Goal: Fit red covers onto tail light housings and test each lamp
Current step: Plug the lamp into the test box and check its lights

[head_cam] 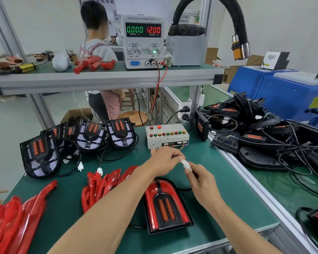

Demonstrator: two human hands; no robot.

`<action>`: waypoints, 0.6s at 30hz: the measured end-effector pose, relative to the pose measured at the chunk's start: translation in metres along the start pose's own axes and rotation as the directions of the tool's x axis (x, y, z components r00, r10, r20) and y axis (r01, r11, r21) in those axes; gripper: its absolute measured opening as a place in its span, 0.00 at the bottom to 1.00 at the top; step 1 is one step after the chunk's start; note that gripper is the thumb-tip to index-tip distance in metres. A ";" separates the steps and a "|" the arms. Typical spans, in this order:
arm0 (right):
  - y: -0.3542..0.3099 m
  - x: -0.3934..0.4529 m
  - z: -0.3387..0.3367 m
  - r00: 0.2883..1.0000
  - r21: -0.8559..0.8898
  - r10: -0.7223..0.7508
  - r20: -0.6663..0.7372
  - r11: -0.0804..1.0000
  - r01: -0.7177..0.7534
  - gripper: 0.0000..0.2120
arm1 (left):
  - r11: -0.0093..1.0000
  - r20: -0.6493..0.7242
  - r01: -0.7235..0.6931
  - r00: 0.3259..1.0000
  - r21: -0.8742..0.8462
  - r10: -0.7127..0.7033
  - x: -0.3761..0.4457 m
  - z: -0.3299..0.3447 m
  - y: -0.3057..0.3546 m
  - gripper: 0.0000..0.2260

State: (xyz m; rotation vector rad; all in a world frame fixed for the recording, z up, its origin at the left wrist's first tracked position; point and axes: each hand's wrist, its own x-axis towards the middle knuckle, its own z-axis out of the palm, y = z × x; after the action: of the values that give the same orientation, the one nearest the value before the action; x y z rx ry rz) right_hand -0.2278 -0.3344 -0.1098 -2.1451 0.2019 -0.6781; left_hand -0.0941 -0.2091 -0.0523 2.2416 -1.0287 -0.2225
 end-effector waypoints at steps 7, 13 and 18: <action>0.000 0.003 -0.002 0.998 -0.005 0.030 0.061 1.000 -0.029 0.11 | 1.000 -0.005 -0.030 1.000 0.008 0.030 -0.005 -0.006 0.002 0.11; -0.001 0.001 -0.003 1.000 -0.045 -0.004 0.024 0.999 0.005 0.08 | 0.989 0.037 -0.108 0.994 0.097 0.105 -0.009 -0.006 0.007 0.12; -0.002 0.002 -0.005 0.998 -0.030 0.024 0.064 0.999 -0.022 0.08 | 0.986 0.100 -0.127 0.988 0.108 0.116 -0.011 -0.005 0.004 0.14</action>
State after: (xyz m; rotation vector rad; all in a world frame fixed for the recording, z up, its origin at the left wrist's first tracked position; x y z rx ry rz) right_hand -0.2291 -0.3370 -0.1053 -2.1858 0.2020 -0.5949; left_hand -0.1016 -0.2007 -0.0469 2.2779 -1.2531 -0.2228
